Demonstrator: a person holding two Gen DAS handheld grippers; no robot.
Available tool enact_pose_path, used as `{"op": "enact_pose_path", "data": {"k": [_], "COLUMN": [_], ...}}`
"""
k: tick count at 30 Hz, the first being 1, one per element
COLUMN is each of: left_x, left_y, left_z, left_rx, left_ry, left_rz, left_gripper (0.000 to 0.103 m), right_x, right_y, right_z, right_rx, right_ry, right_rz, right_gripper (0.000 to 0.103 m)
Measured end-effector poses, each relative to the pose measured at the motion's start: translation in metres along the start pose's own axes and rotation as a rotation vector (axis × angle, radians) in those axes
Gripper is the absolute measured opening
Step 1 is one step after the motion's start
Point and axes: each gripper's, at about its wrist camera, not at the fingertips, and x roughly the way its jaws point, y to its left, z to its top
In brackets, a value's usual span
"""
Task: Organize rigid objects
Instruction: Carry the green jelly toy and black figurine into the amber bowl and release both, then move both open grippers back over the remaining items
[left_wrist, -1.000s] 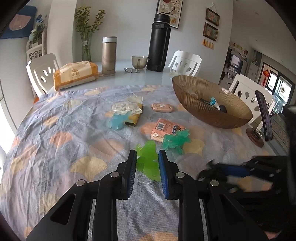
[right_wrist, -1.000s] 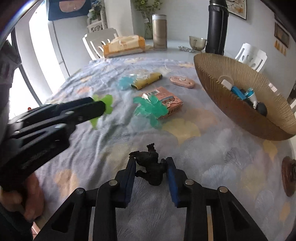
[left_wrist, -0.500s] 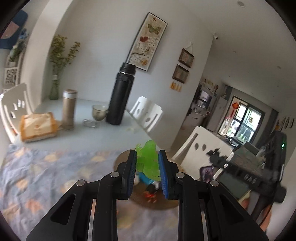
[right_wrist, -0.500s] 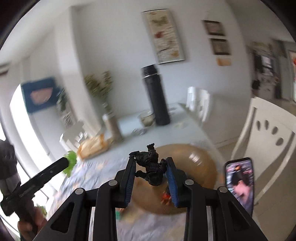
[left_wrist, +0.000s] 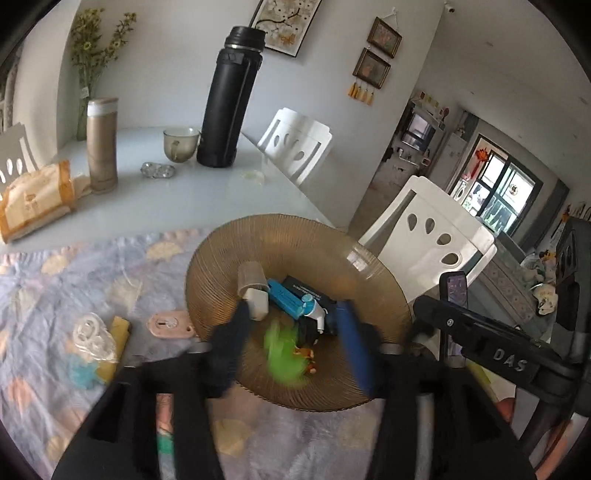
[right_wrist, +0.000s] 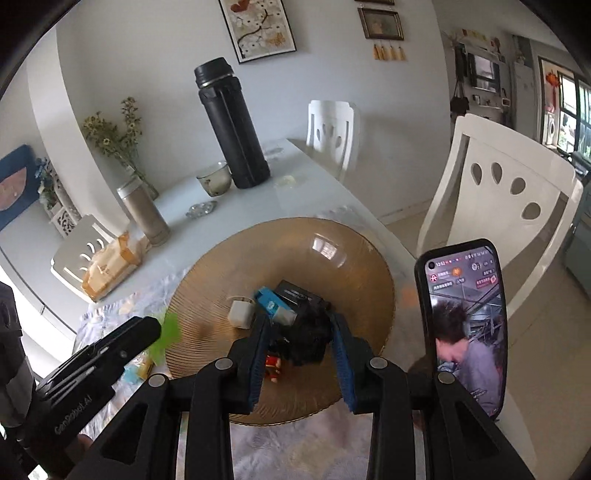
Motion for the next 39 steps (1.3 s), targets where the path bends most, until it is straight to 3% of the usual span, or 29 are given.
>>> {"op": "enact_pose_path", "data": {"k": [1,2,6,8,16,19,24,28,29,32,34,39], "left_x": [-0.009,-0.018,-0.079,-0.108,-0.180,-0.175,-0.126,-0.091,-0.087,-0.090,-0.085,-0.085], "left_y": [0.001,0.003,0.018,0.029,0.077,0.095,0.129,0.154,0.158,0.156,0.155,0.147], "left_z": [0.000,0.000,0.001,-0.001,-0.033,-0.054,-0.101,-0.128,-0.129,-0.128,-0.130,-0.133], "left_rx": [0.008,0.011,0.001,-0.017,-0.116,-0.150,-0.117,-0.126,-0.149,-0.138,-0.131,-0.095], "left_ry": [-0.019,-0.038,-0.159,-0.210,-0.310,-0.288,-0.191,-0.099,-0.065,-0.086,-0.060,-0.057], "left_rz": [-0.002,-0.006,0.007,0.028,0.162,0.181,0.334,0.385,0.380,0.381,0.382,0.415], "left_gripper": [0.069,0.072,0.073,0.081,0.082,0.082,0.082,0.082,0.082,0.082,0.082,0.082], "right_x": [-0.004,-0.010,-0.037,-0.047,-0.066,-0.056,-0.009,0.035,0.040,0.046,0.049,0.050], "right_y": [0.000,0.001,0.013,0.024,0.085,0.111,0.135,0.141,0.141,0.139,0.137,0.135], "right_z": [0.000,0.000,-0.006,-0.011,-0.050,-0.075,-0.128,-0.159,-0.163,-0.162,-0.162,-0.161], "right_rx": [-0.004,-0.015,-0.053,-0.077,-0.245,-0.309,-0.380,-0.436,-0.441,-0.440,-0.426,-0.411], "right_ry": [-0.016,-0.045,-0.124,-0.132,-0.101,-0.067,0.010,0.073,0.076,0.069,0.074,0.078], "right_rz": [0.012,0.022,0.086,0.133,0.308,0.332,0.363,0.326,0.320,0.299,0.289,0.289], "right_gripper": [0.047,0.047,0.059,0.060,0.063,0.063,0.063,0.063,0.063,0.063,0.072,0.081]}}
